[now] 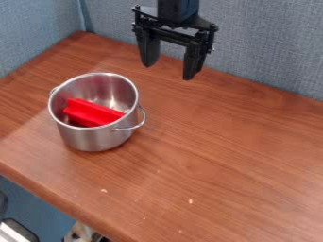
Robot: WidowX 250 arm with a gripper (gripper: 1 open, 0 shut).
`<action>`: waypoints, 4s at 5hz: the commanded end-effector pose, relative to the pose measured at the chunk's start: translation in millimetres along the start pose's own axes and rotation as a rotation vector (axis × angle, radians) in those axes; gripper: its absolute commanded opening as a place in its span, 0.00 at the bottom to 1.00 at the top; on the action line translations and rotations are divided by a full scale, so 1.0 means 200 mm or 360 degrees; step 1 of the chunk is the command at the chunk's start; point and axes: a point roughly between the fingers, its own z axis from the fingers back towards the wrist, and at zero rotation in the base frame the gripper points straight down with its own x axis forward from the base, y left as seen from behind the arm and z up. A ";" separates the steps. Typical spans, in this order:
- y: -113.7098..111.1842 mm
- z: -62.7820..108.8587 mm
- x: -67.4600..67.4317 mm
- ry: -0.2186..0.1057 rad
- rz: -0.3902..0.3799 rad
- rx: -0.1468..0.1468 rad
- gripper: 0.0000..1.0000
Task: Move the red object from the metal pot to the table
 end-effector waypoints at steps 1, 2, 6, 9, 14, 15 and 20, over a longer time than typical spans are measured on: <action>0.00 0.01 0.00 0.0000 0.0003 -0.0005 1.00; -0.04 0.06 -0.01 -0.0001 -0.0132 -0.0002 1.00; 0.19 0.09 0.00 -0.0058 0.0038 -0.0013 1.00; 0.11 0.06 0.02 -0.0083 -0.0318 -0.0011 1.00; -0.05 0.08 0.03 -0.0088 0.0090 -0.0018 1.00; 0.00 0.08 0.04 -0.0105 0.0123 -0.0023 1.00; 0.04 0.10 0.02 -0.0140 -0.0013 0.0003 1.00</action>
